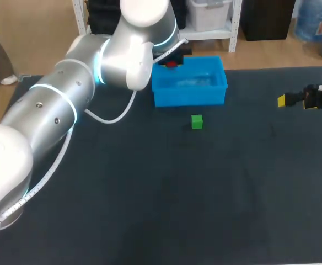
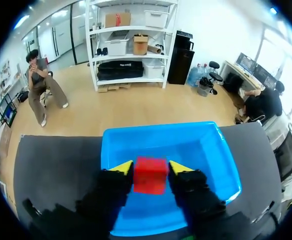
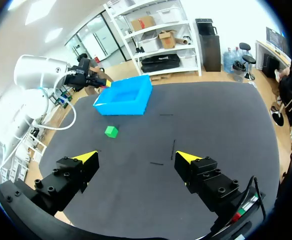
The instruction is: Use the left arm to pick the red cube and place it into the blue plastic box first, then use the right arm to grasp the green cube and put it into the same blue plastic box after the first action is fully finished.
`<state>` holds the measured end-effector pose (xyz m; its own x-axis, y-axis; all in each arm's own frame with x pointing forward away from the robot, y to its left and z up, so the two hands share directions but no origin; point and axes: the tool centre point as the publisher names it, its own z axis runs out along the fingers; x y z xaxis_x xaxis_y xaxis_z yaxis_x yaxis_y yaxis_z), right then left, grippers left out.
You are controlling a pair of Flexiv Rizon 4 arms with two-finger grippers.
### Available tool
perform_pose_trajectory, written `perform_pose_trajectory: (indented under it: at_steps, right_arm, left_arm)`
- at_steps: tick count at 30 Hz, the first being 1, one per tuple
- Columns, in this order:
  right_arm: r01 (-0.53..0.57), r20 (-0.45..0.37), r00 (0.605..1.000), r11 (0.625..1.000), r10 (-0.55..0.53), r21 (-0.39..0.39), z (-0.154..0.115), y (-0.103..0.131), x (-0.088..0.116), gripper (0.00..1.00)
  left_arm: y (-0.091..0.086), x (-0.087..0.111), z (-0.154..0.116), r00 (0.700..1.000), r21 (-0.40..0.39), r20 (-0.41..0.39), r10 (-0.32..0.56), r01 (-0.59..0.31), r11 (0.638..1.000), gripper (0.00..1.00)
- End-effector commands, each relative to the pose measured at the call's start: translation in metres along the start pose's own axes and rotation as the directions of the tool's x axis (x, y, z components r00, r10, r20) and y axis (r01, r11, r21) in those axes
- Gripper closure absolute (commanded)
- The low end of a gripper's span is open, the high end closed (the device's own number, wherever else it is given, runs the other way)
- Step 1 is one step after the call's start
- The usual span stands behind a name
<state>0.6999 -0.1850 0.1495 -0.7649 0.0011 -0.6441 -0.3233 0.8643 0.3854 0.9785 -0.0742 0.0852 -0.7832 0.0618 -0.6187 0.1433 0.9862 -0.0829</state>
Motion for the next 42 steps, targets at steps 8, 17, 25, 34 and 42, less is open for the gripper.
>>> perform_pose_trajectory:
  at_steps: [8, 17, 25, 34, 42]
  right_arm:
    - [0.000, -0.001, 1.000, 1.000, 0.000, 0.000, 0.000, 0.000, 0.000, 0.00]
    - [0.000, -0.001, 1.000, 1.000, 0.000, 0.000, 0.000, 0.000, 0.000, 0.00]
    - [0.000, -0.001, 1.000, 1.000, 0.000, 0.000, 0.000, 0.000, 0.000, 0.00]
    - [0.000, -0.001, 1.000, 1.000, 0.000, 0.000, 0.000, 0.000, 0.000, 0.00]
    - [0.000, -0.001, 1.000, 1.000, 0.000, 0.000, 0.000, 0.000, 0.000, 0.00]
  left_arm:
    - [-0.004, -0.023, 0.014, 0.954, -0.002, -0.301, 0.012, -0.014, 1.000, 0.00]
    - [-0.007, -0.025, 0.008, 0.955, 0.000, -0.295, 0.019, -0.020, 1.000, 0.00]
    - [-0.005, -0.029, -0.001, 0.959, 0.006, -0.281, 0.030, -0.030, 1.000, 0.00]
    - [0.002, -0.028, -0.020, 0.965, 0.010, -0.252, 0.078, -0.078, 0.997, 0.00]
    - [0.008, -0.020, -0.038, 0.967, 0.048, -0.229, 0.111, -0.103, 0.994, 0.00]
